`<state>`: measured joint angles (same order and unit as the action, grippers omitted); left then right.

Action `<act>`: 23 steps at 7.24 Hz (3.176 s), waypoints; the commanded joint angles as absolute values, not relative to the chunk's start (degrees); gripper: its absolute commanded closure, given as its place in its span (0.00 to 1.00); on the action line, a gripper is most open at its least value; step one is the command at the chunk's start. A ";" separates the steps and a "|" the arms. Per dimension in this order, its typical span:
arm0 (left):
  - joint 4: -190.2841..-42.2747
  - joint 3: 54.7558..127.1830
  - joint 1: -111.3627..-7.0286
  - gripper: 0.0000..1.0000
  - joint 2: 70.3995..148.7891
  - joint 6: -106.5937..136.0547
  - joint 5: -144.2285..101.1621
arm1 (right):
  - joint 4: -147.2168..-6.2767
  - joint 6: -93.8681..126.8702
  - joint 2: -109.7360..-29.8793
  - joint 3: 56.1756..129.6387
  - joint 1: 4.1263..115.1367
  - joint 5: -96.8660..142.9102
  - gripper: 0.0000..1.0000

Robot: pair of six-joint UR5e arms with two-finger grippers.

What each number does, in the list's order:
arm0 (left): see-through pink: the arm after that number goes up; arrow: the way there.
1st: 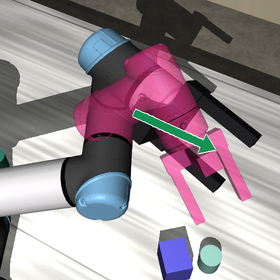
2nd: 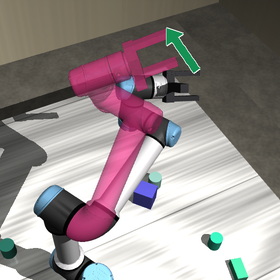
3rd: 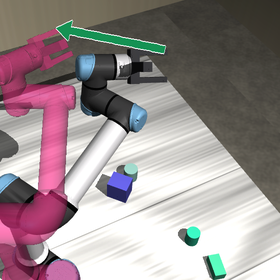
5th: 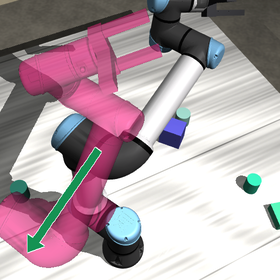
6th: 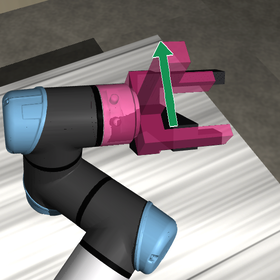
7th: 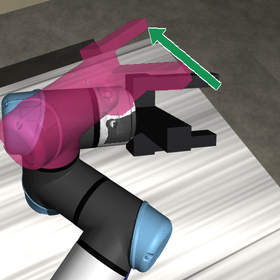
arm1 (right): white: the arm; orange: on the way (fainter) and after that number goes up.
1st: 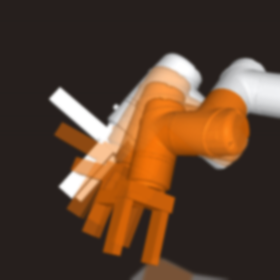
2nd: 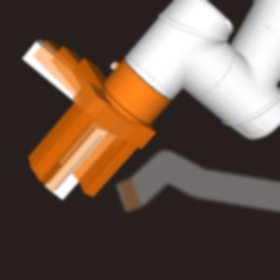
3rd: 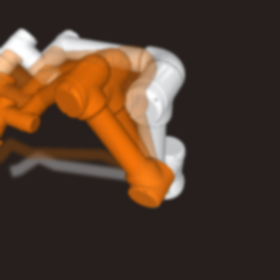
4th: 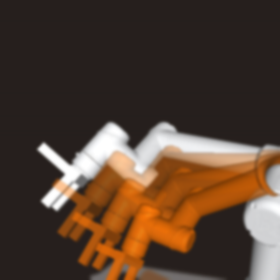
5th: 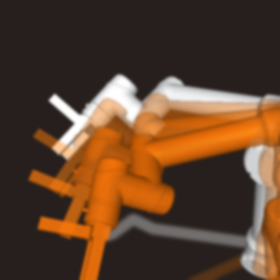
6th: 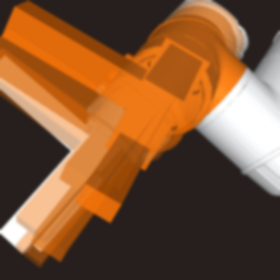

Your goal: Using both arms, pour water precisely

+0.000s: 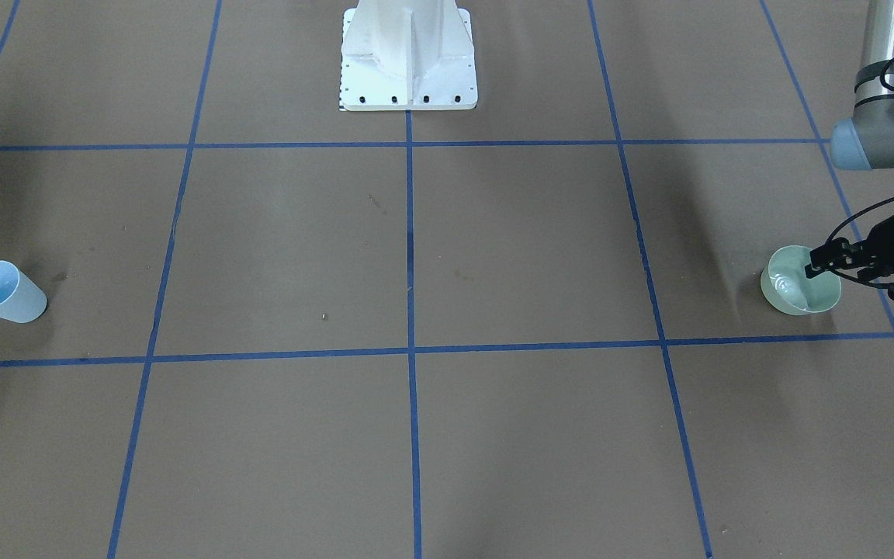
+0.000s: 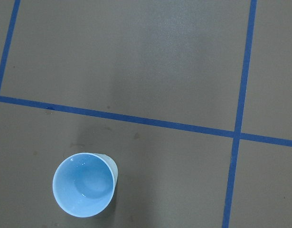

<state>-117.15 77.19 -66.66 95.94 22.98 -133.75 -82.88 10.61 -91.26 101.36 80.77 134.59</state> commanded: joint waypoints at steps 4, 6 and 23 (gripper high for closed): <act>-117.70 73.92 -66.45 1.00 97.63 27.04 -137.26 | -82.88 10.63 -91.85 101.95 80.77 134.65 0.00; -117.25 75.31 -66.45 1.00 99.66 28.90 -142.97 | -82.88 10.63 -92.11 102.13 80.77 134.65 0.00; -107.49 81.91 -34.02 1.00 132.54 77.61 -124.01 | -82.88 10.99 -93.52 101.51 80.77 133.77 0.00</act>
<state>-107.43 82.00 -34.36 132.36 77.54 -124.02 -82.88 10.99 -93.50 101.49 80.77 133.78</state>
